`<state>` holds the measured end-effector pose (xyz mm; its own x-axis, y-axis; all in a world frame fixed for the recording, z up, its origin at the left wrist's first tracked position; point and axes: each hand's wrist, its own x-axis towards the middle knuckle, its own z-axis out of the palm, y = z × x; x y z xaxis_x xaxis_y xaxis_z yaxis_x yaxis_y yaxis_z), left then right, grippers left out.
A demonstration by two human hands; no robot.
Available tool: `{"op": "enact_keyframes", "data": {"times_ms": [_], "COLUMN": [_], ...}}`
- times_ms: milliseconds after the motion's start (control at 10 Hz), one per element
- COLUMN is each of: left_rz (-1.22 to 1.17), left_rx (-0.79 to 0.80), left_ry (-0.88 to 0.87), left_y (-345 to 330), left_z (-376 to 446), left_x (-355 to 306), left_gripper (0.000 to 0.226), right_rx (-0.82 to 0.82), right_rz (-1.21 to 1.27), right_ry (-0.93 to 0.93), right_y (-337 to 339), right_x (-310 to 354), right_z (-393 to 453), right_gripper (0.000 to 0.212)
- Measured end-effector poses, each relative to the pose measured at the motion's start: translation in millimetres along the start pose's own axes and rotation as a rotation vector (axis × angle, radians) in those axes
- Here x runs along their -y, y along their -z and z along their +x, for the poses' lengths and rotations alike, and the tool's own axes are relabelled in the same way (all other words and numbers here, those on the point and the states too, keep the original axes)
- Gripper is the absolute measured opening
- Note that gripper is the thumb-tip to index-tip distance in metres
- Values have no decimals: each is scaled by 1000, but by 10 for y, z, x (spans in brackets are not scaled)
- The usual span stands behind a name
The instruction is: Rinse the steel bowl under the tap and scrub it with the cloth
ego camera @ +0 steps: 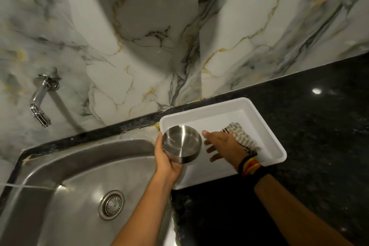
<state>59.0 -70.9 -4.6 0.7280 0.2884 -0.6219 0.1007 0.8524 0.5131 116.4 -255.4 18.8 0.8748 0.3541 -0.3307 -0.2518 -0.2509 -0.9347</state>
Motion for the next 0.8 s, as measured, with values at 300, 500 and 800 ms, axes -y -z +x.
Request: {"op": "enact_keyframes", "data": {"times_ms": [300,500,800], "left_rz": [950,1117,1241], "left_rx": [-134,-227,25], "left_ry": [-403,-396,-303], "left_y": [-64,-100,99], "left_z": [174,252,27], "left_x": [66,14,-67], "left_gripper": [28,53,60], "right_rx": [-261,-365,-432], "right_rz": [-149,-288,-76], "right_ry": [-18,-69,-108], "right_y": [-53,-114,-407], "right_x": [-255,-434,-427], "right_z": [288,428,123], "right_gripper": [15,21,16]}}
